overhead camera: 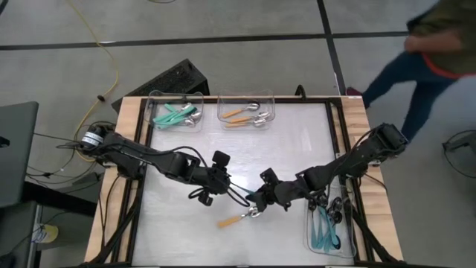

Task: Sort silverware by color (type)
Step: Put the blue spoon into the bottom transparent bin

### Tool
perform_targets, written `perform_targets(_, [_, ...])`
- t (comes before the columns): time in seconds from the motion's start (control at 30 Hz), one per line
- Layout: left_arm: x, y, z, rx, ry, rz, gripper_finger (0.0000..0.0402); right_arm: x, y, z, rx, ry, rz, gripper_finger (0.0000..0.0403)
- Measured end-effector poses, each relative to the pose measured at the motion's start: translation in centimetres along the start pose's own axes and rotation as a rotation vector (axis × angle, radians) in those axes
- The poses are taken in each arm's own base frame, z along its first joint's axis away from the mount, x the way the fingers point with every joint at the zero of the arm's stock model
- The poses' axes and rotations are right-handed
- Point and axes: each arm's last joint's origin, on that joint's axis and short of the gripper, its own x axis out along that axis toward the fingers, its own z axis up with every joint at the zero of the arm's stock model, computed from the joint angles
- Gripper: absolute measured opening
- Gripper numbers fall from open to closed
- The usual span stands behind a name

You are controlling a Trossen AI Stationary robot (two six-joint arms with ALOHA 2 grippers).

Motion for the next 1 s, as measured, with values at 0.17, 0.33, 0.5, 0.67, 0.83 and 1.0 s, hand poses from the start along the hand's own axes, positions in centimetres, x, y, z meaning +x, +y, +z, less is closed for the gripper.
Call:
perform_targets(0.17, [-0.1, -0.5, 0.2, 0.054, -0.004, -0.007, 0.0226, -0.5, 0.4, 0.2, -0.059, 0.074, 0.043, 0.0017])
perform_targets(0.33, [-1.3, -0.6, 0.2, -0.008, -0.017, 0.02, 0.0337, -3.2, 0.7, 0.3, -0.13, 0.25, 0.029, 0.0017])
perform_targets(0.5, [-2.5, -0.6, 0.3, -0.168, -0.048, 0.04, 0.0365, -10.9, -0.7, 0.7, -0.128, 0.43, -0.201, 0.0017])
perform_targets(0.67, [-2.4, -0.3, 0.0, -0.375, -0.026, 0.138, 0.0364, -19.5, -1.9, -0.1, -0.128, 0.776, -0.224, 0.0017])
perform_targets(0.83, [-2.1, -0.1, 0.1, -0.516, -0.041, 0.178, 0.0364, -24.7, -3.5, -0.8, -0.15, 1.069, -0.268, 0.0017])
perform_targets(1.0, [-2.1, 0.1, 0.4, -0.643, -0.084, 0.212, 0.0364, -27.0, -6.2, -0.1, -0.113, 1.107, -0.621, 0.0017])
